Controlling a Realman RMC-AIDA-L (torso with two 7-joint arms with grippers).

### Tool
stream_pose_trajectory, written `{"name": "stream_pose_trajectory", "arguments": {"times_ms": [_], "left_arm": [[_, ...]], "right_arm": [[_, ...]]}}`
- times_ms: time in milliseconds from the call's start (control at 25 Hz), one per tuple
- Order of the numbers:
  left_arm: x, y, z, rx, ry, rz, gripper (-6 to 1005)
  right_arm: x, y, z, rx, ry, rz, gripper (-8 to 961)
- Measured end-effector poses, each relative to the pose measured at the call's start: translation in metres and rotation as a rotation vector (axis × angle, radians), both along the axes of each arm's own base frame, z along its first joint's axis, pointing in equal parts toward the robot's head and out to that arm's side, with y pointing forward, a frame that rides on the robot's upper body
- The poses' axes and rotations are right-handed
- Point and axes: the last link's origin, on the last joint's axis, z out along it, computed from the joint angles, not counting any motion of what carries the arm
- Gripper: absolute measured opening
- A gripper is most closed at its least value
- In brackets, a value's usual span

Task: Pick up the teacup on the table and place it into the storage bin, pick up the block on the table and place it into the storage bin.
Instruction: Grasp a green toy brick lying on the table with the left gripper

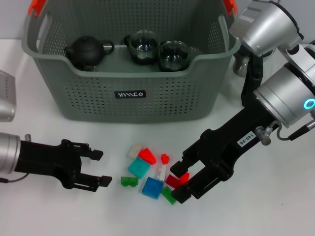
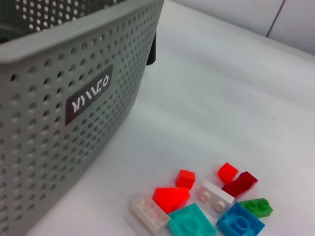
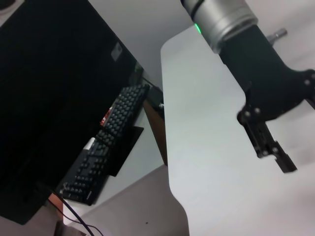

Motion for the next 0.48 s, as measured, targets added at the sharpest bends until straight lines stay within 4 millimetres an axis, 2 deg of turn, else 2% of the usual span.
{"name": "stream_pose_trajectory", "arguments": {"times_ms": [480], "left_arm": [[-0.003, -0.011, -0.026, -0.028, 0.016, -0.027, 807]], "right_arm": [[-0.002, 0.003, 0.002, 0.019, 0.020, -0.016, 703]]}}
